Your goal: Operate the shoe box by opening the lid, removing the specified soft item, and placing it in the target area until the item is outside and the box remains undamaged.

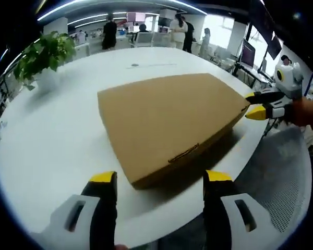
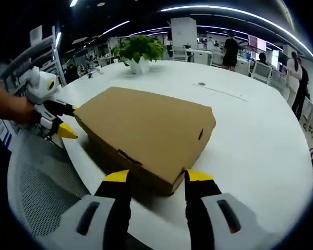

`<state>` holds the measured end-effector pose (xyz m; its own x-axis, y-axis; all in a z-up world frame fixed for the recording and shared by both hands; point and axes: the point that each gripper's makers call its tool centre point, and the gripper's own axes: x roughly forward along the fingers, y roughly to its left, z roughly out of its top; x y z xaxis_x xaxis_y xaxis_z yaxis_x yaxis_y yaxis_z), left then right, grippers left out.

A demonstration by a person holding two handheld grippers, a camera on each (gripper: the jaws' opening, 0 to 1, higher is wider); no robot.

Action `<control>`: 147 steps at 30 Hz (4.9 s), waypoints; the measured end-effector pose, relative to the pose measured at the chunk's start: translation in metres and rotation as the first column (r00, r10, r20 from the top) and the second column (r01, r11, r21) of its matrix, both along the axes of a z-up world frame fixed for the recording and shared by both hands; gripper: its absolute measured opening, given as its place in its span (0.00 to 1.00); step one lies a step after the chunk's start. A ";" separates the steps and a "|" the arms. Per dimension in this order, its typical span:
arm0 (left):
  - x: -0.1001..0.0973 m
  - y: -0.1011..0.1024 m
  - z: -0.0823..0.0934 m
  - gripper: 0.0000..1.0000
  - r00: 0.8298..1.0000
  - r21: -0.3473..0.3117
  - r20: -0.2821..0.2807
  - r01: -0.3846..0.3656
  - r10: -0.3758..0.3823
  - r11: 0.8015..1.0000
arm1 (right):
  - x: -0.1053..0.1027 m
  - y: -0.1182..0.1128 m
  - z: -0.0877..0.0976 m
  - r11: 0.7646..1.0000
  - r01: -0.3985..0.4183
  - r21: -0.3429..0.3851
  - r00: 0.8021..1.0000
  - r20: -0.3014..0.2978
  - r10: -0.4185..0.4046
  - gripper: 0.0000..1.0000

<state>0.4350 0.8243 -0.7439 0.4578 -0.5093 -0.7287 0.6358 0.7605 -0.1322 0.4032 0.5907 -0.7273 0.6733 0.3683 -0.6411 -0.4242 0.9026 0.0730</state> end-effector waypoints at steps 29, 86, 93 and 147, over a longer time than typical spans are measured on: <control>0.001 -0.008 0.041 0.63 0.996 -0.042 0.087 0.003 0.001 0.999 | -0.001 0.002 0.029 0.997 -0.040 -0.068 0.996 0.073 0.045 0.33; 0.068 -0.003 0.120 0.62 0.959 -0.108 0.278 -0.023 0.052 0.994 | 0.113 -0.043 0.141 0.977 0.132 -0.169 0.945 0.319 -0.072 0.00; 0.043 0.027 0.062 0.47 0.982 -0.026 0.176 -0.070 0.073 0.997 | 0.122 -0.045 0.142 0.977 0.130 -0.166 0.950 0.303 -0.075 0.00; 0.027 0.021 0.024 0.05 0.998 -0.028 0.016 -0.058 0.058 0.998 | 0.235 -0.064 0.107 0.977 0.098 -0.189 0.977 0.207 -0.058 0.00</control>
<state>0.4620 0.8457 -0.7194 0.4991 -0.5014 -0.7067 0.5932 0.7922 -0.1431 0.6385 0.5270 -0.6208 0.8165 0.1891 -0.5454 -0.3395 0.9215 -0.1888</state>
